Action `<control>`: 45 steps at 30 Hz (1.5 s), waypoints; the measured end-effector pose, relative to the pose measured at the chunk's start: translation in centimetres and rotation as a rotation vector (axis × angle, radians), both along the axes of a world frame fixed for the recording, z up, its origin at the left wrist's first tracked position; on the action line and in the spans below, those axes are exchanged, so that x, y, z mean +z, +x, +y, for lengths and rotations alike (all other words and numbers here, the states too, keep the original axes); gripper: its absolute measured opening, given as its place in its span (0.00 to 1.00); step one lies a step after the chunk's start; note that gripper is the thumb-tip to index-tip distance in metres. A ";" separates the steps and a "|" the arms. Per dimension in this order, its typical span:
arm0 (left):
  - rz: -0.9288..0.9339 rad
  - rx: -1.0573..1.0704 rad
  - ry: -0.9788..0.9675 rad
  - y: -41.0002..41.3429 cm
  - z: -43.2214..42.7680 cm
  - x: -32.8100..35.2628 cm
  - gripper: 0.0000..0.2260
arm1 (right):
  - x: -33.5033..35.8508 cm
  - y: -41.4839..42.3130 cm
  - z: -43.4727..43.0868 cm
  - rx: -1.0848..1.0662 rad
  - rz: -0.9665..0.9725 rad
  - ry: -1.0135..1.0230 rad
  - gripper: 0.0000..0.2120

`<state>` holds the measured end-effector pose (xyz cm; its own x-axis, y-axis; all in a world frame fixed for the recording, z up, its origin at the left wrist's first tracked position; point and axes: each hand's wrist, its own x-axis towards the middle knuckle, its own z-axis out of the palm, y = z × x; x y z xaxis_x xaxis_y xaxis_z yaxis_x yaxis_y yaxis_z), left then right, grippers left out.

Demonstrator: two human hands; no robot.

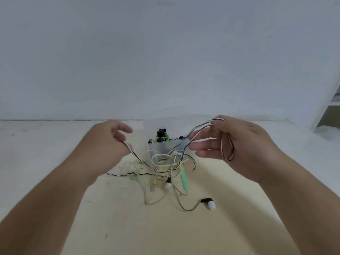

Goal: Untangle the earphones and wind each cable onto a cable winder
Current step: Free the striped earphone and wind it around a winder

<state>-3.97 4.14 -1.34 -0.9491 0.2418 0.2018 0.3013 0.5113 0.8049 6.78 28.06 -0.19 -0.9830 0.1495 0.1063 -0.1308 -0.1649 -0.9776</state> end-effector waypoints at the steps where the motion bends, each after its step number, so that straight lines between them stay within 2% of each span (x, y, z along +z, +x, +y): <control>1: 0.039 -0.058 0.012 0.5 0.5 -0.2 0.22 | 0.0 0.0 -0.2 0.028 -0.005 -0.002 0.13; 3: 0.140 -0.204 0.078 1.5 1.2 0.0 0.30 | -0.1 0.0 -0.5 0.055 -0.018 -0.013 0.14; 4: 0.171 -0.306 0.134 2.1 1.5 0.2 0.29 | -0.1 0.1 -0.6 0.056 -0.021 -0.024 0.12; 7: 0.165 -0.633 0.204 3.7 1.9 0.8 0.17 | 0.1 0.2 -1.0 0.065 -0.014 -0.075 0.11; 9: 0.097 -0.713 0.172 3.9 2.2 0.6 0.08 | 0.2 0.2 -1.2 0.055 -0.011 -0.116 0.15; 10: 0.077 -0.653 0.152 3.5 2.4 0.2 0.13 | 0.3 0.2 -1.3 0.049 -0.013 -0.144 0.16; 12: 0.059 -0.456 0.022 3.3 2.7 -0.5 0.30 | 0.3 0.2 -1.4 0.060 -0.009 -0.203 0.15; 13: 0.060 -0.380 -0.059 3.5 3.0 -0.6 0.34 | 0.3 0.3 -1.5 0.076 -0.005 -0.230 0.15; 15: 0.078 -0.289 -0.156 4.4 3.6 -0.8 0.28 | 0.3 0.3 -1.6 0.122 -0.001 -0.280 0.14; 17: 0.127 -0.249 -0.145 4.5 4.0 -1.0 0.18 | 0.3 0.3 -1.7 0.170 0.009 -0.302 0.13; 19: 0.150 -0.249 -0.092 4.1 4.1 -1.3 0.14 | 0.3 0.3 -1.7 0.169 0.021 -0.290 0.13; 24: -0.039 -0.283 0.126 3.5 3.1 -0.5 0.09 | 0.1 -0.3 -0.7 -0.075 -0.009 -0.311 0.14; 28: -0.234 -0.360 0.177 2.9 3.0 -0.8 0.12 | -0.6 -0.8 -0.4 -0.146 -0.082 -0.338 0.17; 30: -0.272 -0.331 0.208 3.0 3.1 -0.8 0.08 | -0.7 -1.0 -0.4 -0.143 -0.092 -0.333 0.17; 34: -0.218 -0.213 0.236 2.5 2.7 -0.6 0.09 | -0.7 -1.0 -0.2 -0.146 -0.057 -0.332 0.16; 38: -0.244 -0.317 0.223 3.1 3.1 -0.8 0.09 | -0.8 -1.0 -0.7 -0.100 -0.046 -0.395 0.15; 41: -0.177 -0.369 0.128 3.9 4.0 -1.5 0.05 | -0.9 -1.1 -1.3 -0.052 -0.039 -0.447 0.15; 45: -0.106 -0.402 0.080 5.0 5.4 -2.7 0.05 | -1.0 -1.1 -1.9 0.019 -0.028 -0.490 0.15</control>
<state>1.03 9.50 -4.00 -0.7990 0.5845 0.1416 0.3777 0.3044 0.8744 5.64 26.19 -1.15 -0.9875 0.1574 0.0010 -0.0977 -0.6083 -0.7877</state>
